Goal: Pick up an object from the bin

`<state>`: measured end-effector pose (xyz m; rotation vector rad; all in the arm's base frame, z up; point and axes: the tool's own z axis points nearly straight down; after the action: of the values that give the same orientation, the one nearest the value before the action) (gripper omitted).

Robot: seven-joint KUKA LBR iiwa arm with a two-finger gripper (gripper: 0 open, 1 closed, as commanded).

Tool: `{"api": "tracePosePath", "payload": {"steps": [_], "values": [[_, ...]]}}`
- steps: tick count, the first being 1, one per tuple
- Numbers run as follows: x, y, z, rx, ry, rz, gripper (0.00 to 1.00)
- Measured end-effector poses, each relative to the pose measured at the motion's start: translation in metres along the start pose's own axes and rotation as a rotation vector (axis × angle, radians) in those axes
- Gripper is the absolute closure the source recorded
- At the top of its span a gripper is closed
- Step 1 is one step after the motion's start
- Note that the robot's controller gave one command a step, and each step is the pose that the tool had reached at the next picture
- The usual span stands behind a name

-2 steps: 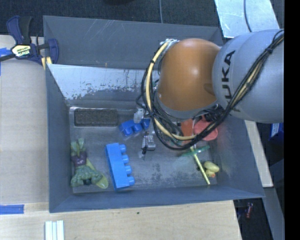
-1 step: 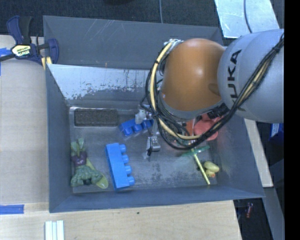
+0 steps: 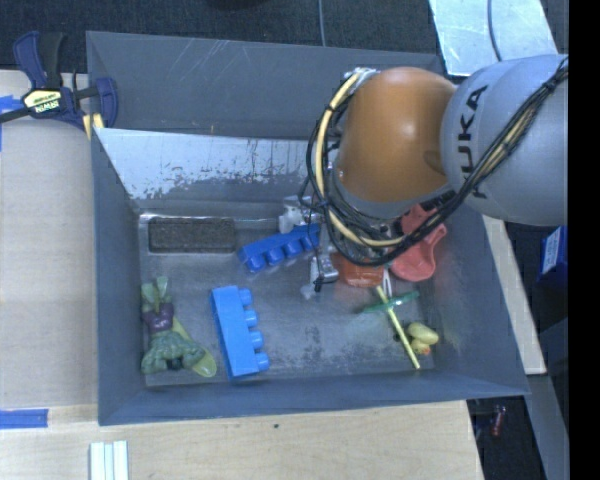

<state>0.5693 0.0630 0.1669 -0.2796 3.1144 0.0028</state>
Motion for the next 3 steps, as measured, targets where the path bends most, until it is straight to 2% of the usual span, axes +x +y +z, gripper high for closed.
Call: {"api": "tracePosePath", "payload": {"steps": [1,2,3], "values": [[-0.027,-0.021,0.037,-0.001,-0.003,0.015,0.00],[-0.033,-0.086,0.062,0.002,-0.007,-0.024,0.00],[-0.037,-0.095,0.086,0.001,-0.004,0.178,0.00]]}}
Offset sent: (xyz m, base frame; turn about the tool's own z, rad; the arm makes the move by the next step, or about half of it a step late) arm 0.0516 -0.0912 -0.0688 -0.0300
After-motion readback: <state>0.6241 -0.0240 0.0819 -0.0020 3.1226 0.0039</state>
